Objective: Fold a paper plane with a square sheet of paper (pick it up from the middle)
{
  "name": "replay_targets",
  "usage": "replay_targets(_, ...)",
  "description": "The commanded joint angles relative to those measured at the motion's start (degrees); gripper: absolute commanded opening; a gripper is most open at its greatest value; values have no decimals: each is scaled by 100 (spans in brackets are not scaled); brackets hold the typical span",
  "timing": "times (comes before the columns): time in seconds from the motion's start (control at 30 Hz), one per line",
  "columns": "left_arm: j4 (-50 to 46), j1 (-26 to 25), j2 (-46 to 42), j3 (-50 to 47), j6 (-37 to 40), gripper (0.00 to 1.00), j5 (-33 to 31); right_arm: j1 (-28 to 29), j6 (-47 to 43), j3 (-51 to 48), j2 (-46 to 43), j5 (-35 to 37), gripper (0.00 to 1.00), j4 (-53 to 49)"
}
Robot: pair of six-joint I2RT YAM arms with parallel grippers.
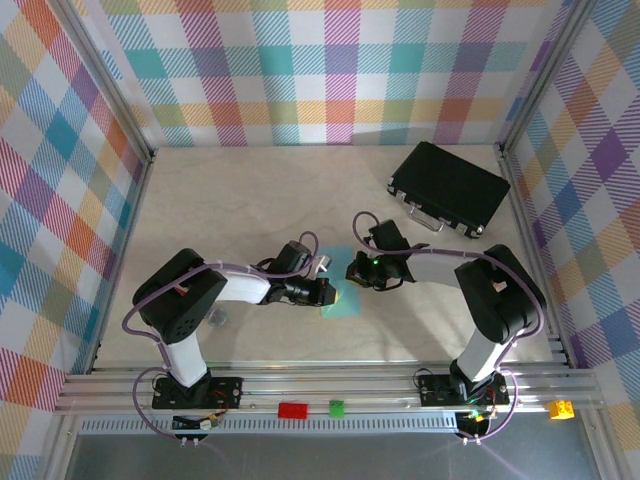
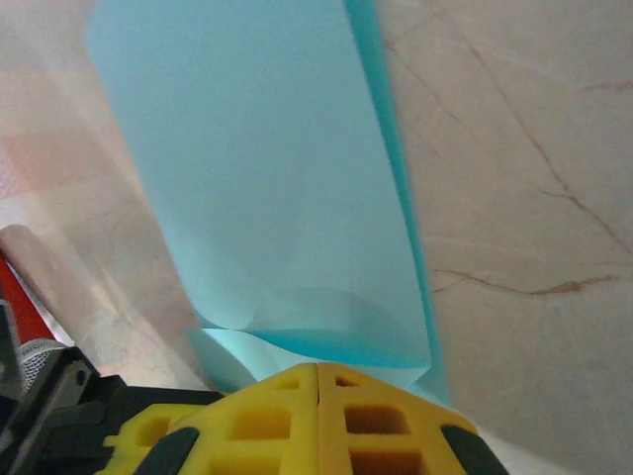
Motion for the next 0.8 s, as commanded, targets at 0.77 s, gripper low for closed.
replay_targets(0.77, -1226, 37, -15, -260, 305, 0, -390, -367, -3, -296, 297, 421, 0, 474)
